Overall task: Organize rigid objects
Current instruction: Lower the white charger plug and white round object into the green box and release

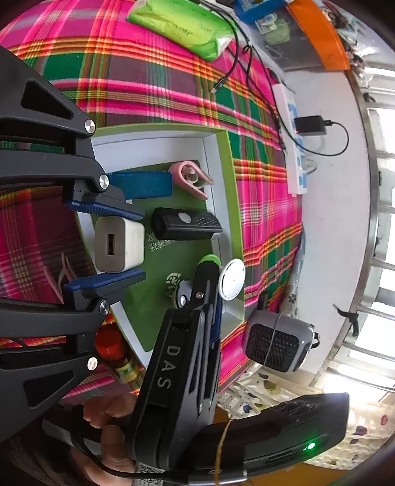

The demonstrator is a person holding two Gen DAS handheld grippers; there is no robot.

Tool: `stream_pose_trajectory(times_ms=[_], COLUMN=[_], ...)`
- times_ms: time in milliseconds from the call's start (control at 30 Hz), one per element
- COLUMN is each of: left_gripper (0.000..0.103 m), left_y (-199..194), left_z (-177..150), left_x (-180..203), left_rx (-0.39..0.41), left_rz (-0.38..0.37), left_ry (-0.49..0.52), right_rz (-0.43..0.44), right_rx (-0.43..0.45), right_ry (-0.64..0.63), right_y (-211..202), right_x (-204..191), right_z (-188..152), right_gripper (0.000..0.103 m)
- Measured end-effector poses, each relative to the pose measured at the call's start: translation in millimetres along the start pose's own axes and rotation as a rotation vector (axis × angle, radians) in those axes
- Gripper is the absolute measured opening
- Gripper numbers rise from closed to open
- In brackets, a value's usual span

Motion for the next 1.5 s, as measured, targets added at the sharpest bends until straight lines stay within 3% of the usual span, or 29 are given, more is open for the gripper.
stream_pose_trajectory(times_ms=[533, 1500], left_gripper=[0.032, 0.034], left_y=[16.4, 18.7], left_z=[-0.8, -3.3], left_x=[-2.2, -1.5], left_rx=[-0.024, -0.045], left_rz=[0.01, 0.011], left_ry=[0.002, -0.002], right_rz=[-0.021, -0.01], right_rx=[-0.075, -0.071], right_ry=[-0.044, -0.061], right_y=[34.9, 38.0], right_x=[5.8, 2.5], right_z=[-8.3, -8.1], right_gripper=[0.03, 0.03])
Point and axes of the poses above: each gripper's, at about its wrist camera, not at the fingertips, and y roughly the way its jaws point, x to its right, z to its top, the point moved 6 cm from there along y, roughly the way its jaws point, and after that the axes turned 14 degrees about x, right-handed, at the moved point
